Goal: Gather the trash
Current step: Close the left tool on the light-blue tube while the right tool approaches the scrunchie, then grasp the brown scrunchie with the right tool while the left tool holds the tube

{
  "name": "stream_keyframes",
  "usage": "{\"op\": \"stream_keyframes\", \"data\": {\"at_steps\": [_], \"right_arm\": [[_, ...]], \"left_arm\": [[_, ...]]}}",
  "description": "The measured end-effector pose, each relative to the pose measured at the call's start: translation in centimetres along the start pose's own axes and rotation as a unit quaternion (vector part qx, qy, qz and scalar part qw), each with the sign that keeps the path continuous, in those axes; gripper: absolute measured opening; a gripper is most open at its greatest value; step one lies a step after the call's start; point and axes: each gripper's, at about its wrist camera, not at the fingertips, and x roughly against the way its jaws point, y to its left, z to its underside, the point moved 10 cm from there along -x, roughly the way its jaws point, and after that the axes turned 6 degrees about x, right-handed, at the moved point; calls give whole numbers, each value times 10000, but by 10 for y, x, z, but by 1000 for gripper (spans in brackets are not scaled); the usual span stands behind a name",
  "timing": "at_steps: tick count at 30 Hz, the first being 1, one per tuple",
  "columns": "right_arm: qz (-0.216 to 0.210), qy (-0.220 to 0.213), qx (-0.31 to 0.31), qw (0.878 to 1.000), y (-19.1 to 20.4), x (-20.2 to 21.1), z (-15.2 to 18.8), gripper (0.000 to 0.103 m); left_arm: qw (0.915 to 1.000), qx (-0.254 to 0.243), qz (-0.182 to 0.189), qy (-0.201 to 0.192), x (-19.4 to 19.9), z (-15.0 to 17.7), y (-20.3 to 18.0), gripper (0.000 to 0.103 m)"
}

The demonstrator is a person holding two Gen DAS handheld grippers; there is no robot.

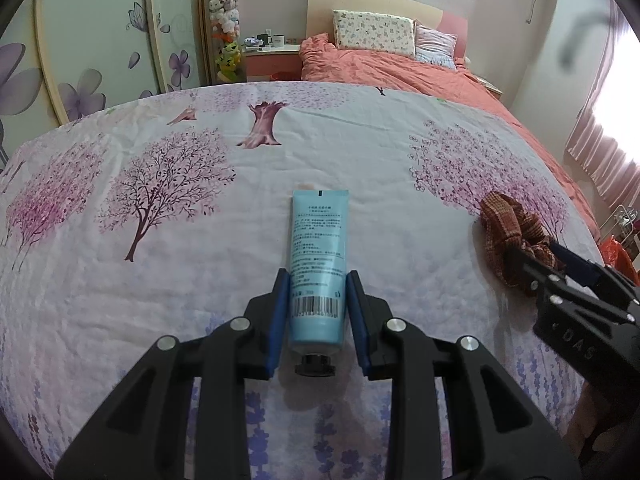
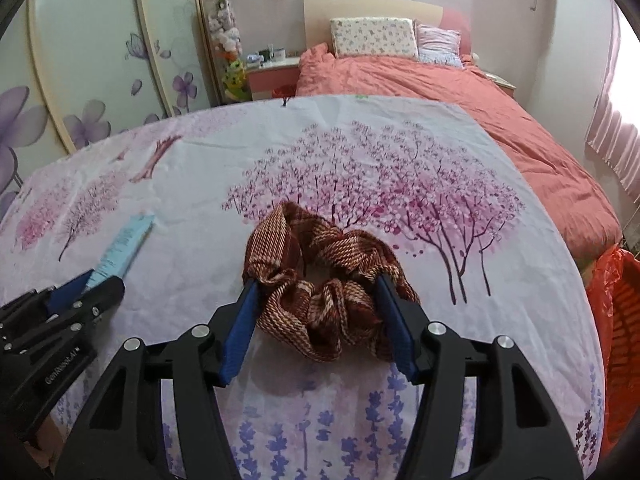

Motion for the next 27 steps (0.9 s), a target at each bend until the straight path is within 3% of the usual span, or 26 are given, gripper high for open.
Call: {"op": "stream_keyframes", "data": {"at_steps": [4,6,8,11,17,27], "right_arm": [[106,84,128,9998,2,0,4,57],[173,114,204,9996,2,1,6,48],[213,101,224,9995,-3,4,8,31],[97,69,95,9999,-10,9,12,22],[-22,-53,-127,9999,-22,26,18,20],[-81,-222,-289,9993,-44,58,25,20]], "left_arm": [[10000,-7,-12,0,0,0,1,29],[10000,-8,-12,0,0,1,1,29],[10000,-9,-15,-1,0,1,1,29],[10000,-12,-20,-1,0,1,1,29],[9998,-129,-145,-11,0,1,-1,29],[9996,19,49,-277,14,-1,-1,28]]}}
